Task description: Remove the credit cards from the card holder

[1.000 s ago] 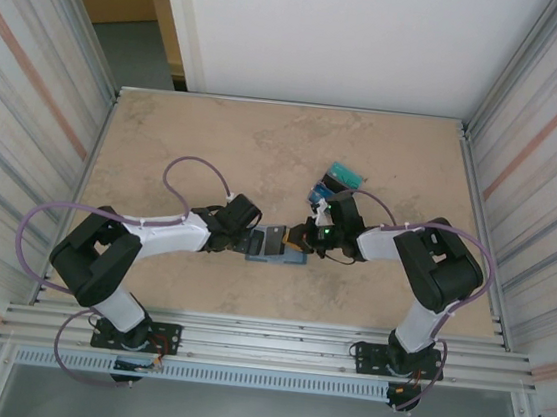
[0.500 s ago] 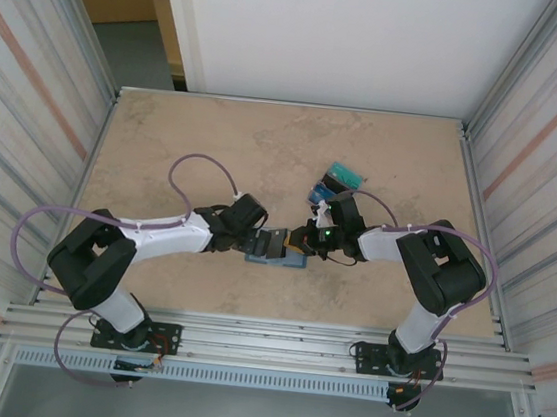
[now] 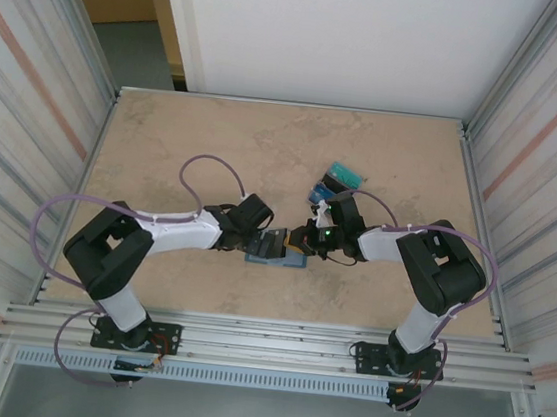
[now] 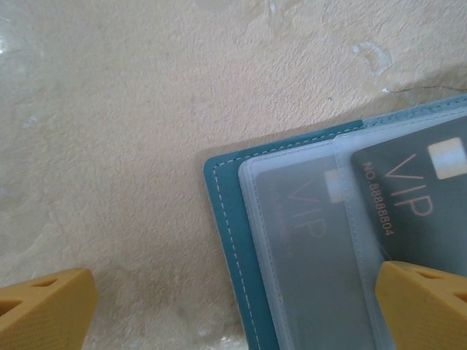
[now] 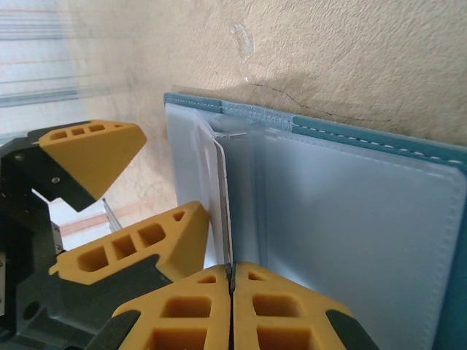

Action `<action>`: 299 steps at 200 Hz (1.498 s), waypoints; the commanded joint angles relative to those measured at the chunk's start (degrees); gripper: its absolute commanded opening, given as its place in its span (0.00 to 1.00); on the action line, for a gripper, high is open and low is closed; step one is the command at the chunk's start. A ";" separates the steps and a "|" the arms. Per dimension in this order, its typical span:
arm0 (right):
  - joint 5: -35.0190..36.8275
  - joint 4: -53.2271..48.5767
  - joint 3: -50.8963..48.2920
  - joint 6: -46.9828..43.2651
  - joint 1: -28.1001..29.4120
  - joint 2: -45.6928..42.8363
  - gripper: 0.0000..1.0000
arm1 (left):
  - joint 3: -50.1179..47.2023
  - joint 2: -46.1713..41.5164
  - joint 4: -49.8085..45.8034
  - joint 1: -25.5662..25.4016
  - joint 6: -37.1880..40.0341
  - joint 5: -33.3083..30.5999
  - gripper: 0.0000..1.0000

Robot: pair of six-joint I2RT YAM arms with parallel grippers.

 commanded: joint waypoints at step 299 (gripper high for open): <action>0.74 -2.70 -2.11 -0.10 -2.42 -3.76 0.08 | 6.43 2.57 -4.18 -2.54 4.15 -0.64 0.99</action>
